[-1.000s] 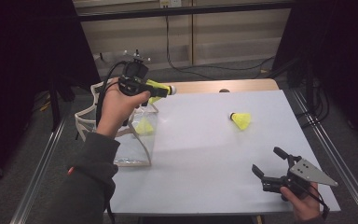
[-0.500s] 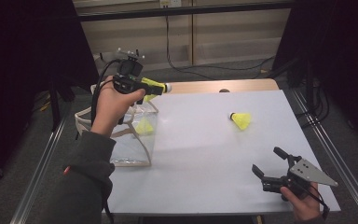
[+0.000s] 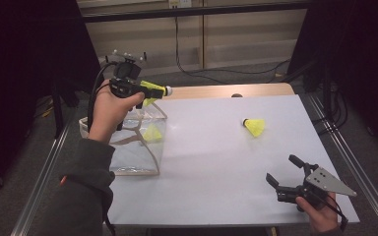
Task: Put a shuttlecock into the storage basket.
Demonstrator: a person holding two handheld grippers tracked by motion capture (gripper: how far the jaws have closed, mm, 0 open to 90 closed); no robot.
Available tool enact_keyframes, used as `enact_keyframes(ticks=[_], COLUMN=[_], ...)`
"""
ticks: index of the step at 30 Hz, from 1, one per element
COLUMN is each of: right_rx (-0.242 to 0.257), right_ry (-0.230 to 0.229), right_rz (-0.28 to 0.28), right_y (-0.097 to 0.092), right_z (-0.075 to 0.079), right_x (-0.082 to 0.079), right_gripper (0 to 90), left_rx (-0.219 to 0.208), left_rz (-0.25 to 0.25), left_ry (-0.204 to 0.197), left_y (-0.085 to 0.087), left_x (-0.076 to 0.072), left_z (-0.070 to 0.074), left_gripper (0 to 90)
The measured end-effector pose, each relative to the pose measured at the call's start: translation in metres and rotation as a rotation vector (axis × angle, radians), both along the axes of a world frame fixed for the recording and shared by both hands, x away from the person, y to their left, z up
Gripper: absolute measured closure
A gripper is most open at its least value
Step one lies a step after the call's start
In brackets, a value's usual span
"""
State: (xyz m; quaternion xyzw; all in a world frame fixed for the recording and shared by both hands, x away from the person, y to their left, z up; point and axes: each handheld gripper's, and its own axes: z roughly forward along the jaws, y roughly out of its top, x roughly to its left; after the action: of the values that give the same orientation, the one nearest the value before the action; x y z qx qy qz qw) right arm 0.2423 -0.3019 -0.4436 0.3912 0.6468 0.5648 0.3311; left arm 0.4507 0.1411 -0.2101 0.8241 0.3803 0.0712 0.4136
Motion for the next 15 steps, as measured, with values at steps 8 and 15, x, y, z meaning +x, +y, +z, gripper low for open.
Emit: enact_keyframes(ticks=[8,15], right_rx=[-0.001,-0.001], right_ry=[-0.001,-0.001], right_rz=[-0.001,0.0], right_y=[0.0,0.0], right_z=[0.0,0.0], right_x=[0.0,0.0], right_gripper=[1.7,1.7], left_rx=[0.005,0.007], left_rz=[0.022,0.042], left_ry=[-0.004,-0.006], left_y=[0.01,0.017], left_x=[0.0,0.0], left_z=[0.001,0.002], left_gripper=[85.6,85.6])
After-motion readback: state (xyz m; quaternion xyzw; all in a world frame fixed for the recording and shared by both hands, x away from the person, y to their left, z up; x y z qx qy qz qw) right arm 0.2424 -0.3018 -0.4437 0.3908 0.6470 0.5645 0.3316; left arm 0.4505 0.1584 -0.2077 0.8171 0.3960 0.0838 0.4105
